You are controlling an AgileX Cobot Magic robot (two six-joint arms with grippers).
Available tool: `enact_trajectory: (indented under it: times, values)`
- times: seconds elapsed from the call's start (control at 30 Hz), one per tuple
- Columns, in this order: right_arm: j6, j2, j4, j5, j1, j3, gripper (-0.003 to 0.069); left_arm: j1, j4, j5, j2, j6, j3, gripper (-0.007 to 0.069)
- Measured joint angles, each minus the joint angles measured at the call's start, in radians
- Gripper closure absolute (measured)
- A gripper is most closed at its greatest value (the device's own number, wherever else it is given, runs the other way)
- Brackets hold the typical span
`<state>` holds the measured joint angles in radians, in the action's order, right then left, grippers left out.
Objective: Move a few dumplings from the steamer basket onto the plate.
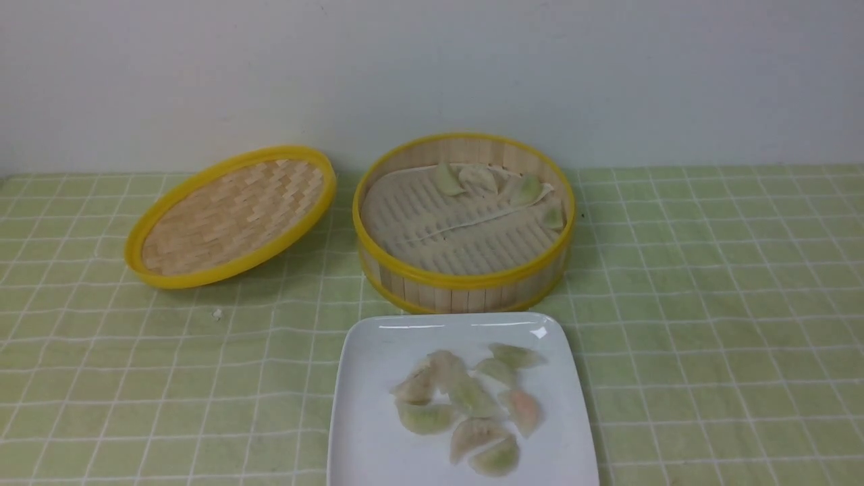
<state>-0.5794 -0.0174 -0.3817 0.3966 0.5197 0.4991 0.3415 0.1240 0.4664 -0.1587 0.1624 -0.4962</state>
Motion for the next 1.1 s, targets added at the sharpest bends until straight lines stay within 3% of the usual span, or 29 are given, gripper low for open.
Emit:
enact_trajectory:
  times: [0.3, 0.5, 1.1]
  values:
    - [0.0, 0.0, 0.0, 0.0, 0.0, 0.0, 0.0673, -0.291, -0.002, -0.084, 0.168, 0.006, 0.38, 0.0631]
    - [0.0, 0.0, 0.0, -0.002, 0.0, 0.0, 0.0673, -0.297, -0.012, -0.082, 0.169, 0.006, 0.518, 0.0631]
    - [-0.008, 0.0, 0.0, -0.003, 0.0, 0.0, 0.0673, -0.297, -0.015, -0.082, 0.169, 0.006, 0.522, 0.0631]
